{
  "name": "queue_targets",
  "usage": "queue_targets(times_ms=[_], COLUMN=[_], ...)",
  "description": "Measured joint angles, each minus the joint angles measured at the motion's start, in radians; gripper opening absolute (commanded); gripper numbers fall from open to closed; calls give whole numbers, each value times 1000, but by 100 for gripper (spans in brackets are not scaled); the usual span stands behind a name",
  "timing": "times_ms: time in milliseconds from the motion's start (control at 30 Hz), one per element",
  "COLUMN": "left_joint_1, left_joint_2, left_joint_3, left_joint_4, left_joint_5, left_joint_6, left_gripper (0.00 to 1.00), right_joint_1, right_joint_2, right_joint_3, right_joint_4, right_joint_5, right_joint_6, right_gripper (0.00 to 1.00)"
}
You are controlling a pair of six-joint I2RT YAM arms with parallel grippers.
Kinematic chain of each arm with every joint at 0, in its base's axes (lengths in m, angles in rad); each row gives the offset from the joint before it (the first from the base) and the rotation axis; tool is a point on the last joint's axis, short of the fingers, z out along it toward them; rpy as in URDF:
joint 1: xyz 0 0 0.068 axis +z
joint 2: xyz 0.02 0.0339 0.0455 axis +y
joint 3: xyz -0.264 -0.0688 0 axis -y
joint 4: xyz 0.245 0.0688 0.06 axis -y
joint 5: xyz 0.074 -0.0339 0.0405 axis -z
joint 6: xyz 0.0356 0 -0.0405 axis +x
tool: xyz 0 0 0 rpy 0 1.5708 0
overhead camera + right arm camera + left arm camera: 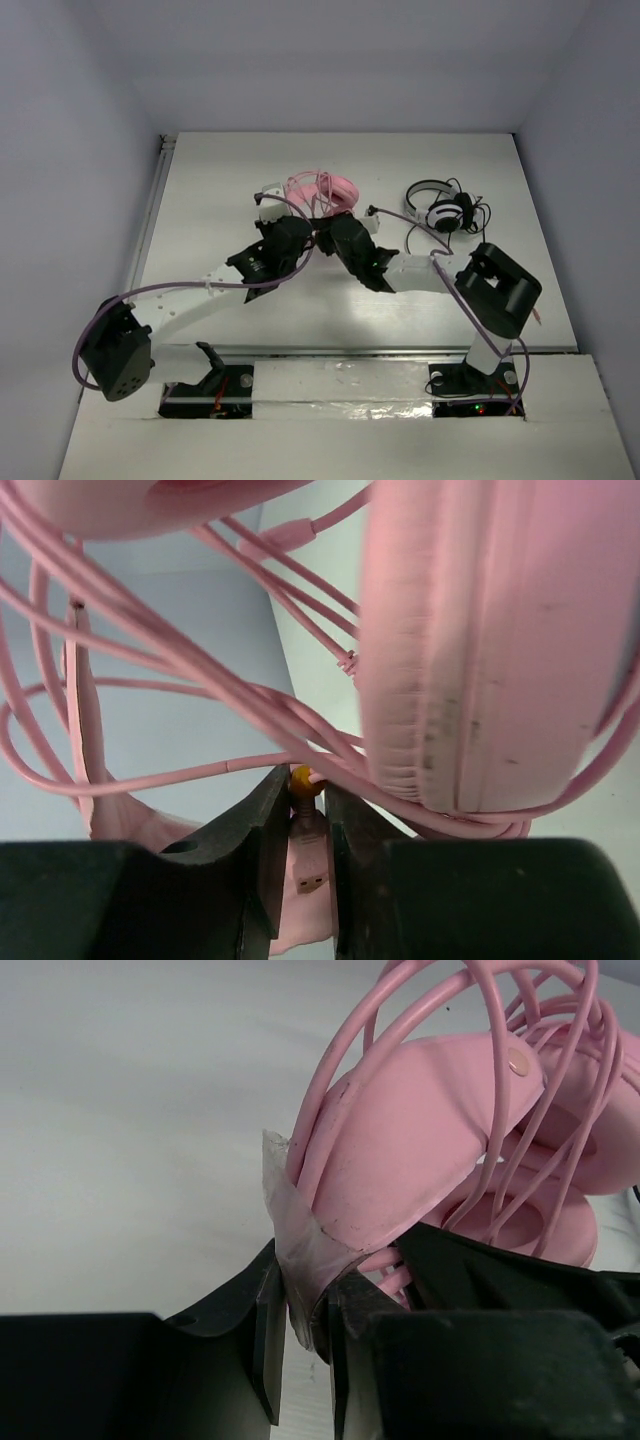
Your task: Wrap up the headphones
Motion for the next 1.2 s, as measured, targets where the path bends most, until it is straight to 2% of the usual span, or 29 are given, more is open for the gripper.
queue_targets(times_ms=[267, 433, 467, 500, 533, 733, 933, 1100, 1200], left_joint_1=[35, 72, 79, 88, 93, 143, 179, 216, 228], left_joint_2=[114, 188, 195, 203, 211, 267, 331, 333, 333], left_joint_3=[147, 184, 184, 184, 184, 191, 210, 210, 210], left_joint_4=[-68, -78, -81, -86, -91, -105, -112, -111, -111], left_joint_5=[115, 229, 245, 266, 283, 383, 462, 535, 561], left_joint_6=[31, 32, 32, 33, 35, 40, 40, 43, 46], left_gripper=[0, 0, 0, 0, 0, 0, 0, 0, 0], right_joint_1=[-8, -13, -12, -12, -12, -13, -14, -14, -14], right_joint_2=[-110, -157, -167, -179, -190, -217, -187, -199, -219], right_joint_3=[-35, -43, -44, -44, -45, -51, 4, 45, 95], right_joint_4=[-58, -100, -110, -122, -128, -171, -255, -299, -344], right_joint_5=[-14, -47, -53, -59, -61, -81, -92, -70, -52], right_joint_6=[-122, -186, -198, -208, -214, -270, -338, -389, -429], right_gripper=[46, 48, 50, 59, 60, 60, 55, 38, 37])
